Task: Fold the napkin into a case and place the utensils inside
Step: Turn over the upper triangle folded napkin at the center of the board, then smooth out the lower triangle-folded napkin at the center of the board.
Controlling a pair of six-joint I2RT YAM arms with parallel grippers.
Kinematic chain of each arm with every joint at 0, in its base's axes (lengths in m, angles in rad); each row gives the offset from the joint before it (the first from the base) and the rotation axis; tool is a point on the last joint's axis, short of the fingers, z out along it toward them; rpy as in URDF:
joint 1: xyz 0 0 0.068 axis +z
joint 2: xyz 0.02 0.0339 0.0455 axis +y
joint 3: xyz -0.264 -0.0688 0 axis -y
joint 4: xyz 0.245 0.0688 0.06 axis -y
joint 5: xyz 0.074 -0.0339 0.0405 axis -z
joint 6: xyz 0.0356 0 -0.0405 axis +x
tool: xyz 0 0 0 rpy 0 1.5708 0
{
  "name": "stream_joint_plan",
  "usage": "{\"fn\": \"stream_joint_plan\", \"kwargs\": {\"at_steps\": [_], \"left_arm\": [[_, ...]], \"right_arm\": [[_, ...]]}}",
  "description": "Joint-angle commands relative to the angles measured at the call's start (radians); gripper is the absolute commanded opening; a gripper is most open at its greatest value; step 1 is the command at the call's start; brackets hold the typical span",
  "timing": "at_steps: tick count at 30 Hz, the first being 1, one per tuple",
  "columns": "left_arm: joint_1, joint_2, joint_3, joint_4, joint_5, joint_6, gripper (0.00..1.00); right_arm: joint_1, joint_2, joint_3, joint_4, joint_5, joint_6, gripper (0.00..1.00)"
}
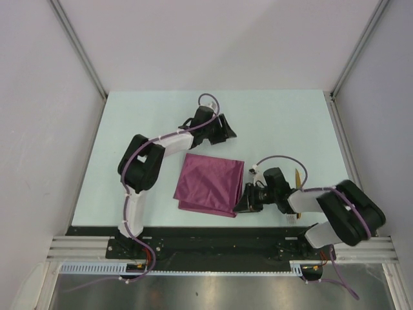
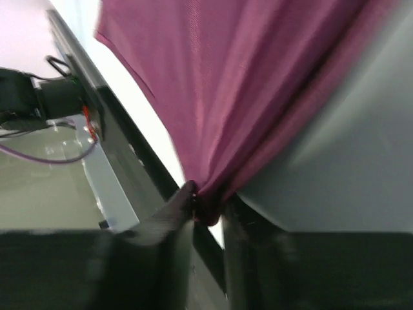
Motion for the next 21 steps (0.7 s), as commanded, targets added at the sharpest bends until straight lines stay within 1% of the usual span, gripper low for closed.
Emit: {"fn": "stream_joint_plan", "kwargs": {"at_steps": [1, 2, 3, 4, 5, 6, 7, 8, 9, 11, 12, 13, 14, 15, 16, 17, 18, 19, 20, 21], "left_arm": [[-0.004, -0.085, 0.125, -0.068, -0.036, 0.109, 0.66], [-0.004, -0.107, 0.139, -0.106, -0.030, 0.150, 0.68], [-0.004, -0.133, 0.165, -0.151, -0.027, 0.183, 0.73], [-0.003, -0.156, 0.176, -0.195, -0.038, 0.216, 0.74], [-0.003, -0.209, 0.180, -0.279, -0.044, 0.274, 0.75], [-0.004, -0.234, 0.179, -0.306, -0.035, 0.302, 0.75], [-0.006, -0.260, 0.156, -0.333, -0.041, 0.325, 0.75], [-0.007, -0.294, 0.129, -0.370, -0.047, 0.362, 0.75], [-0.015, -0.358, 0.052, -0.370, -0.040, 0.382, 0.72], [-0.024, -0.433, -0.045, -0.345, -0.036, 0.408, 0.69], [-0.042, -0.508, -0.153, -0.322, -0.032, 0.407, 0.67], [-0.056, -0.542, -0.210, -0.297, -0.033, 0.399, 0.66], [-0.075, -0.573, -0.262, -0.276, -0.042, 0.376, 0.65], [-0.127, -0.628, -0.351, -0.234, -0.061, 0.363, 0.64], [-0.157, -0.645, -0.385, -0.220, -0.119, 0.334, 0.64], [-0.190, -0.659, -0.414, -0.208, -0.151, 0.318, 0.66], [-0.252, -0.662, -0.451, -0.206, -0.194, 0.300, 0.66], [-0.282, -0.655, -0.464, -0.205, -0.246, 0.281, 0.66], [-0.308, -0.641, -0.470, -0.208, -0.256, 0.243, 0.60], [-0.354, -0.624, -0.467, -0.228, -0.285, 0.228, 0.58]], "right_arm": [[-0.052, -0.214, 0.009, -0.409, 0.060, -0.149, 0.37], [-0.080, -0.311, 0.035, -0.478, 0.092, -0.167, 0.43], [-0.094, -0.347, 0.055, -0.605, 0.152, -0.177, 0.49], [-0.115, -0.381, 0.062, -0.619, 0.146, -0.177, 0.54], [-0.143, -0.406, 0.087, -0.629, 0.152, -0.166, 0.57], [-0.155, -0.433, 0.107, -0.695, 0.186, -0.161, 0.58], [-0.166, -0.439, 0.124, -0.712, 0.205, -0.160, 0.59], [-0.178, -0.440, 0.144, -0.721, 0.212, -0.158, 0.61], [-0.210, -0.421, 0.169, -0.696, 0.212, -0.145, 0.62], [-0.246, -0.371, 0.206, -0.672, 0.203, -0.135, 0.62], [-0.276, -0.342, 0.253, -0.653, 0.188, -0.129, 0.63], [-0.287, -0.275, 0.275, -0.634, 0.177, -0.129, 0.63], [-0.293, -0.242, 0.296, -0.605, 0.177, -0.134, 0.63], [-0.302, -0.211, 0.354, -0.603, 0.188, -0.144, 0.62], [-0.306, -0.143, 0.377, -0.597, 0.186, -0.152, 0.62], [-0.309, -0.115, 0.400, -0.570, 0.183, -0.160, 0.59], [-0.313, -0.081, 0.420, -0.564, 0.174, -0.172, 0.59], [-0.318, -0.024, 0.465, -0.559, 0.166, -0.178, 0.57], [-0.319, 0.008, 0.488, -0.554, 0.154, -0.190, 0.51], [-0.324, 0.034, 0.506, -0.557, 0.136, -0.197, 0.49]]}}
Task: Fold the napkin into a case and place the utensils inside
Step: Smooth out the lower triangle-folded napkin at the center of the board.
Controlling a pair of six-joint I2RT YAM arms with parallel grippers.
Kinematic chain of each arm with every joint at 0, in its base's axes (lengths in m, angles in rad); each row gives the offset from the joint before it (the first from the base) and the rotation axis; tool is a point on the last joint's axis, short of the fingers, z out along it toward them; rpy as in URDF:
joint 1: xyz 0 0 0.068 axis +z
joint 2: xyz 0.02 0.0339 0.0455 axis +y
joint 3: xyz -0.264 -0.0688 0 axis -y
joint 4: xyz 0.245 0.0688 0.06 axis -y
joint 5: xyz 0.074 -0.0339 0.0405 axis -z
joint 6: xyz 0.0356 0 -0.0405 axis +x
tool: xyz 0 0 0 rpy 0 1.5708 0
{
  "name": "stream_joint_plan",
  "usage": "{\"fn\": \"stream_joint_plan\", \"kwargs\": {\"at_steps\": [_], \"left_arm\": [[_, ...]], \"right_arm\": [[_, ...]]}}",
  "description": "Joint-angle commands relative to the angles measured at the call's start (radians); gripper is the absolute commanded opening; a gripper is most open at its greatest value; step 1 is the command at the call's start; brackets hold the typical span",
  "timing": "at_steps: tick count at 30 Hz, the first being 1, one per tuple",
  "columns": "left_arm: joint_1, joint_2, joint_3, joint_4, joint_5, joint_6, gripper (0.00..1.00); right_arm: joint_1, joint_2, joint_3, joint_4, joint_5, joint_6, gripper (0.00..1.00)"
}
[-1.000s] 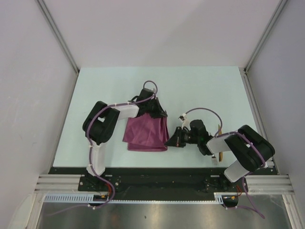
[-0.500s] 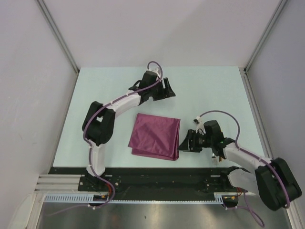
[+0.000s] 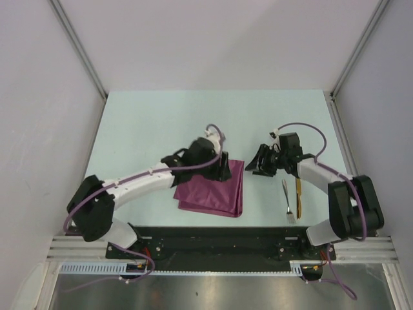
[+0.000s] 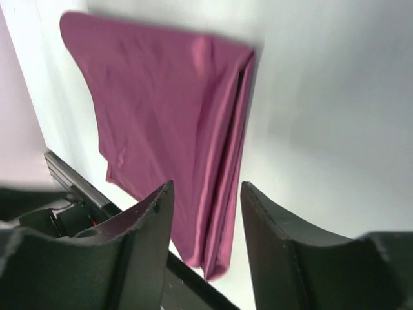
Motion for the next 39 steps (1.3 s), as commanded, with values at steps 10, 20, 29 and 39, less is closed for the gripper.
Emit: {"fn": "stream_joint_plan", "kwargs": {"at_steps": [10, 20, 29, 39], "left_arm": [[-0.262, 0.225, 0.036, -0.064, -0.150, -0.098, 0.56], [-0.311, 0.291, 0.060, -0.107, -0.095, -0.109, 0.58], [-0.317, 0.314, 0.080, -0.140, -0.079, -0.109, 0.38], [-0.317, 0.296, 0.134, -0.176, -0.049, -0.089, 0.00]], "right_arm": [[-0.017, 0.266, 0.176, 0.091, -0.082, -0.067, 0.46], [-0.013, 0.364, 0.236, 0.089, -0.064, -0.103, 0.41], [0.012, 0.438, 0.271, 0.115, -0.062, -0.089, 0.36], [0.010, 0.470, 0.289, 0.123, -0.058, -0.087, 0.20]]}}
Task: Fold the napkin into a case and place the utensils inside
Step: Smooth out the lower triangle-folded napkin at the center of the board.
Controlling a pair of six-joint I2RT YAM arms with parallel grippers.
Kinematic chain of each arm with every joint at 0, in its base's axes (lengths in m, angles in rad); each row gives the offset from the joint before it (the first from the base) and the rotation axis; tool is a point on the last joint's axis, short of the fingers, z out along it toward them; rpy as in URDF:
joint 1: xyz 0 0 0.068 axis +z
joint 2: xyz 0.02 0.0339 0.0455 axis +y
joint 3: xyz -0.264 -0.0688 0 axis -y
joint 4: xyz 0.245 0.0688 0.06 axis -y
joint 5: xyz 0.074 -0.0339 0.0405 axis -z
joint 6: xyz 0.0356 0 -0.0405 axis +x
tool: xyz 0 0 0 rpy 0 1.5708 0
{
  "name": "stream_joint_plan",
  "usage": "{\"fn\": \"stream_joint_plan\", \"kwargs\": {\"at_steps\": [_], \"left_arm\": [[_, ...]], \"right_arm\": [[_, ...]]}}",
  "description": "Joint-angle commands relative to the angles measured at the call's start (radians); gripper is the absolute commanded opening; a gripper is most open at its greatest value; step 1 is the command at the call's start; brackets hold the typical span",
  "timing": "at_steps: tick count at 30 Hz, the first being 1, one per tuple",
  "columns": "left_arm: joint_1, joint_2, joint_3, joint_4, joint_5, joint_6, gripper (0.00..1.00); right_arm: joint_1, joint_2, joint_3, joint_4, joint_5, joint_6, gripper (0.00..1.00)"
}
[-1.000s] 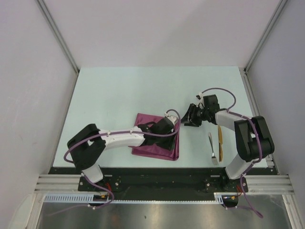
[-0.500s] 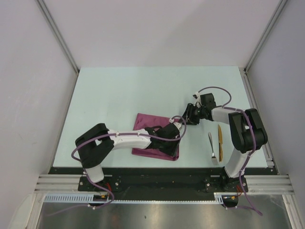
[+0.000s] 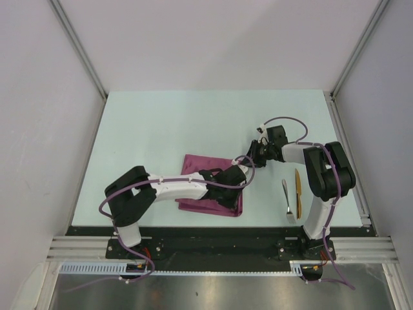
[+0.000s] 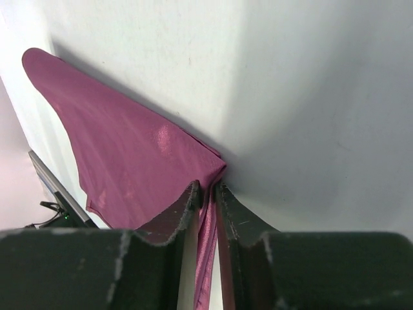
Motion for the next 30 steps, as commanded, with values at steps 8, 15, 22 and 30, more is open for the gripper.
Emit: {"fn": "stream_joint_plan", "kwargs": {"at_steps": [8, 15, 22, 30], "left_arm": [[-0.010, 0.039, 0.101, 0.010, 0.122, -0.002, 0.00], [-0.011, 0.113, 0.146, 0.011, 0.182, 0.004, 0.00], [-0.011, 0.021, 0.124, 0.001, 0.132, 0.028, 0.40], [0.089, -0.201, 0.080, -0.081, 0.069, 0.077, 0.72]], "right_arm": [[-0.005, 0.017, 0.028, 0.010, 0.013, -0.012, 0.19], [-0.010, 0.014, 0.046, -0.001, 0.005, -0.012, 0.19], [-0.013, 0.009, 0.048, -0.018, 0.004, -0.033, 0.23], [-0.017, -0.064, 0.089, -0.199, 0.146, -0.095, 0.50]]}}
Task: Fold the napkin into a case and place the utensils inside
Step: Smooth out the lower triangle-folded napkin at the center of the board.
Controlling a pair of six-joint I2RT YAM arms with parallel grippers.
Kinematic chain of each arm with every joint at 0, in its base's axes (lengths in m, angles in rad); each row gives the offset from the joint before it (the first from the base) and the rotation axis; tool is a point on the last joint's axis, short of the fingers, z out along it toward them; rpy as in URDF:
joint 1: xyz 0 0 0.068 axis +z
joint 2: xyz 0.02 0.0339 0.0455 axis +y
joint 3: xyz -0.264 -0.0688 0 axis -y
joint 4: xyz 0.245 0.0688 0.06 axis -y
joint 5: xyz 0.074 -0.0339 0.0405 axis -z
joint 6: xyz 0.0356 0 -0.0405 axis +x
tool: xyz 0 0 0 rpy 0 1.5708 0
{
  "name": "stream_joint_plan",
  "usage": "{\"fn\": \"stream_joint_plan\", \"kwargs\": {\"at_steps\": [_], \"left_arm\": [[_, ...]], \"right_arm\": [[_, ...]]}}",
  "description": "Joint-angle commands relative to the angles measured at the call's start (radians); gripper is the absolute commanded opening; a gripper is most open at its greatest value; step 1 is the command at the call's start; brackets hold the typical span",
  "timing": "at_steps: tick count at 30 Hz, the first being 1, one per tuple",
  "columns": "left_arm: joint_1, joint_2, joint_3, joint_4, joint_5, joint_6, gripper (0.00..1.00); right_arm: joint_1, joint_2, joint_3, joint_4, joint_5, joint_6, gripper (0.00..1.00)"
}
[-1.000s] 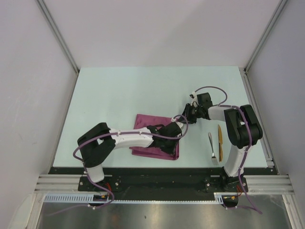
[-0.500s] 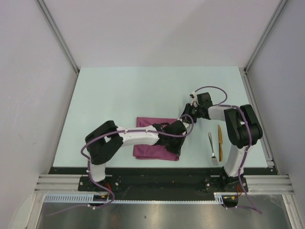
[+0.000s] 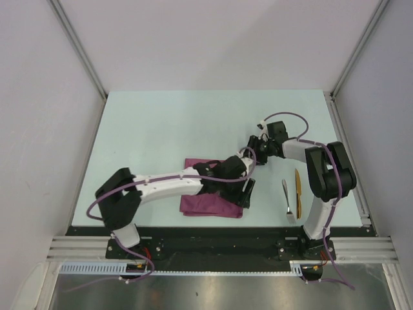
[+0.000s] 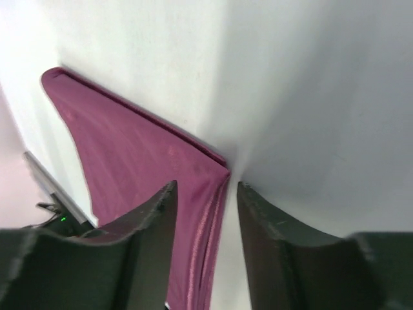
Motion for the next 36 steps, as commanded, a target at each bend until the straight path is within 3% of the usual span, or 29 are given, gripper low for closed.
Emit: {"fn": "stream_joint_plan", "kwargs": {"at_steps": [1, 5, 10, 13, 15, 17, 19, 25, 30, 33, 34, 36], "left_arm": [[0.117, -0.197, -0.057, -0.016, -0.021, 0.037, 0.72], [0.339, -0.255, -0.138, 0.107, 0.169, 0.024, 0.63], [0.571, -0.145, -0.103, 0.202, 0.335, -0.001, 0.49], [0.658, -0.050, -0.056, 0.191, 0.352, 0.005, 0.43], [0.710, -0.010, -0.040, 0.197, 0.384, -0.001, 0.38], [0.731, 0.036, -0.028, 0.187, 0.380, -0.001, 0.38], [0.748, 0.065, -0.019, 0.193, 0.372, 0.007, 0.38], [0.752, 0.168, 0.018, 0.155, 0.345, 0.043, 0.39], [0.749, 0.168, 0.064, 0.104, 0.262, 0.094, 0.43], [0.749, 0.126, 0.115, 0.020, 0.222, 0.135, 0.50], [0.749, 0.096, 0.112, 0.018, 0.205, 0.139, 0.59], [0.752, 0.026, 0.122, -0.023, 0.171, 0.160, 0.64]], "right_arm": [[-0.010, -0.083, 0.039, -0.157, 0.147, -0.066, 0.52], [0.002, -0.186, 0.004, -0.241, 0.188, -0.073, 0.59], [0.120, -0.368, -0.098, -0.313, 0.184, -0.061, 0.60], [0.232, -0.491, -0.195, -0.280, 0.152, -0.003, 0.56], [0.272, -0.532, -0.253, -0.246, 0.118, 0.035, 0.48], [0.315, -0.574, -0.342, -0.159, 0.052, 0.095, 0.37], [0.347, -0.586, -0.408, -0.094, 0.037, 0.129, 0.32], [0.373, -0.556, -0.534, 0.010, 0.027, 0.154, 0.27], [0.376, -0.569, -0.495, -0.132, 0.173, 0.091, 0.26], [0.394, -0.612, -0.417, -0.236, 0.244, 0.068, 0.28], [0.407, -0.621, -0.392, -0.255, 0.280, 0.065, 0.32], [0.440, -0.623, -0.316, -0.296, 0.297, 0.063, 0.36]]}}
